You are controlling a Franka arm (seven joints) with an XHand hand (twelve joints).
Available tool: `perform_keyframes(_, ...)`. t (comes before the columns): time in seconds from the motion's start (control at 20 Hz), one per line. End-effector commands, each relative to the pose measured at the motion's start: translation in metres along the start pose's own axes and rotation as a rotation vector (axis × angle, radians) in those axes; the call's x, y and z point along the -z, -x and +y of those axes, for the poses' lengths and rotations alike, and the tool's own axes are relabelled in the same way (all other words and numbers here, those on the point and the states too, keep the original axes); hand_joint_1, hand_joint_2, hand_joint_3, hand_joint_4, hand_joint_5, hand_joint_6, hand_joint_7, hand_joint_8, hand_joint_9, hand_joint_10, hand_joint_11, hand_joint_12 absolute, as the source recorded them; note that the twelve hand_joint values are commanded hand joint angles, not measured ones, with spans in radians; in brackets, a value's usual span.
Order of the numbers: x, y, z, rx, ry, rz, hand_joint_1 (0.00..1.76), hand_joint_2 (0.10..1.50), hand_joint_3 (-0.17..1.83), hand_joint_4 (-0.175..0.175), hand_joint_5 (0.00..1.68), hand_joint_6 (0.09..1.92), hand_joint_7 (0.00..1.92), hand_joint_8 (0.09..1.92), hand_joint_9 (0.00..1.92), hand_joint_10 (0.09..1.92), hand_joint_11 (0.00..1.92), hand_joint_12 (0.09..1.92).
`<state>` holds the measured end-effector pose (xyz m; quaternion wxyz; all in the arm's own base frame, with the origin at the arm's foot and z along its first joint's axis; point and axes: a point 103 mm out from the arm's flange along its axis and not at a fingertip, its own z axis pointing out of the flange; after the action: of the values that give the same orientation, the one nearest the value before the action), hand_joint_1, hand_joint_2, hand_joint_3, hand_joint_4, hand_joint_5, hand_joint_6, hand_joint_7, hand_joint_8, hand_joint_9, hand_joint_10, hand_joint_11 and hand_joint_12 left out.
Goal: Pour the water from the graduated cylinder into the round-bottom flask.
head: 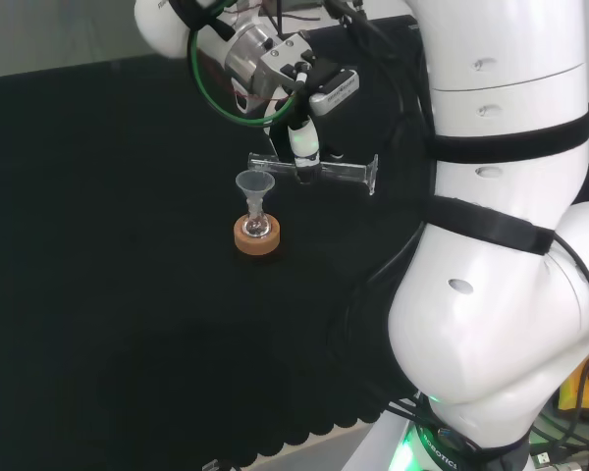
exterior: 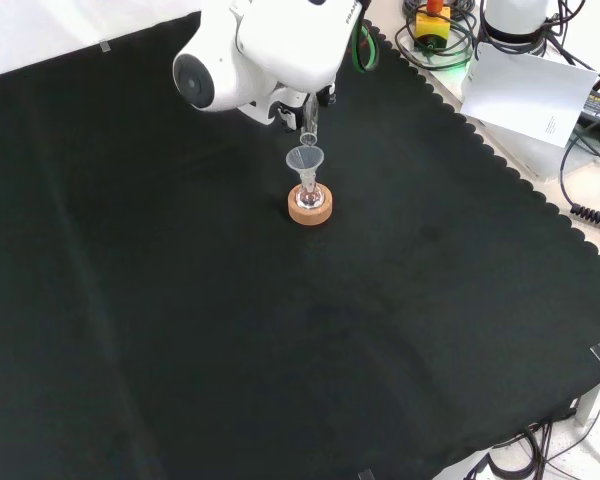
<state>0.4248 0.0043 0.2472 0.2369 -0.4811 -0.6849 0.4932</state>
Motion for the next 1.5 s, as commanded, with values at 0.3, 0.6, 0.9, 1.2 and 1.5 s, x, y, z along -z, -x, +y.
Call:
perform_keyframes(0.3,-0.008,0.020,-0.007,0.068,0.225,0.083,1.25,1.15,0.00,-0.175,0.90,1.11,0.93,1.11,1.41,0.09,1.13,0.81)
perform_keyframes(0.6,-0.013,0.032,-0.013,0.095,0.312,0.127,1.25,1.15,0.00,-0.175,0.90,1.11,0.93,1.11,1.41,0.09,1.13,0.81)
perform_keyframes(0.9,-0.025,0.048,-0.015,0.113,0.401,0.186,1.25,1.15,0.00,-0.175,0.89,1.11,0.93,1.11,1.42,0.09,1.13,0.81)
perform_keyframes(1.2,-0.033,0.060,-0.014,0.140,0.487,0.248,1.25,1.15,0.00,-0.175,0.89,1.11,0.93,1.11,1.42,0.09,1.13,0.81)
perform_keyframes(1.5,-0.035,0.064,-0.010,0.180,0.596,0.291,1.25,1.15,0.00,-0.175,0.89,1.11,0.93,1.11,1.42,0.09,1.14,0.81)
